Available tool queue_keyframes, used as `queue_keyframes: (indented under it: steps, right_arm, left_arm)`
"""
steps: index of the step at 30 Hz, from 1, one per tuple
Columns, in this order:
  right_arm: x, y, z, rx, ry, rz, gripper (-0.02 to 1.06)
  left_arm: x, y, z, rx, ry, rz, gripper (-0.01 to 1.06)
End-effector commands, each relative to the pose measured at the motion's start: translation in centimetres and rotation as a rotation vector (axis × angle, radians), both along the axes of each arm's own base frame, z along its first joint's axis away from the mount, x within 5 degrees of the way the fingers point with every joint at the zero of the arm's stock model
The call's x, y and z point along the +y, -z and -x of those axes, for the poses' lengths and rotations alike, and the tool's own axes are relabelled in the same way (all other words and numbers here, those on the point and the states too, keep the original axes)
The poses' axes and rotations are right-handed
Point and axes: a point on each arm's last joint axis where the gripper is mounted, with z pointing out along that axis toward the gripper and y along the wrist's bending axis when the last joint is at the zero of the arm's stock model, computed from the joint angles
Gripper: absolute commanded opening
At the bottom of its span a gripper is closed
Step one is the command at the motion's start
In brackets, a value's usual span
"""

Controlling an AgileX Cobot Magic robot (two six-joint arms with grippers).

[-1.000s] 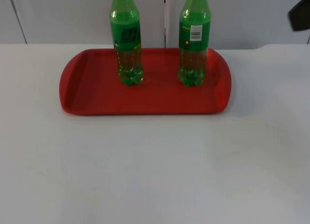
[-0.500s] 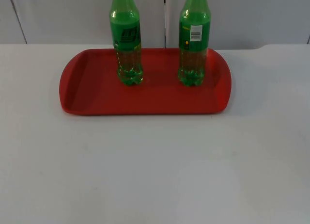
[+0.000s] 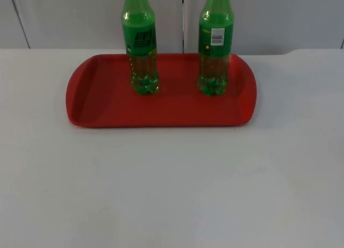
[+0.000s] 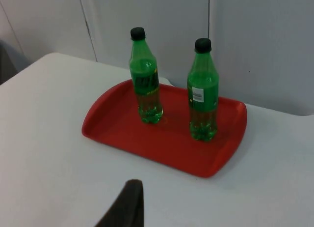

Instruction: Place the bottle upright on the tray.

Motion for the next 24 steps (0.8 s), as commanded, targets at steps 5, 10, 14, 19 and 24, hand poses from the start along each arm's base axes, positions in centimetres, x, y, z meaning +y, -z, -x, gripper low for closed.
queue_keyframes:
  steps: [5,10,14,19,24]
  right_arm:
    - [-1.4,0.4,2.6,-0.026,-0.025,0.051,1.05]
    - [-2.3,0.7,4.4,-0.05,-0.027,0.047,1.05]
    - [-3.2,1.0,5.8,-0.09,-0.034,0.058,1.05]
    - [-4.3,1.5,7.9,-0.142,-0.038,0.055,1.05]
    - [-5.5,2.5,10.1,-0.171,-0.036,0.043,1.05]
  left_arm:
    - [-0.1,0.1,0.0,-0.002,0.006,0.008,1.05]
    - [-0.1,0.1,0.0,-0.002,0.006,0.008,1.05]
    - [-0.1,0.1,0.0,-0.002,0.006,0.008,1.05]
    - [-0.1,0.1,0.0,-0.002,0.006,0.008,1.05]
    - [-0.1,0.1,0.0,-0.002,0.006,0.008,1.05]
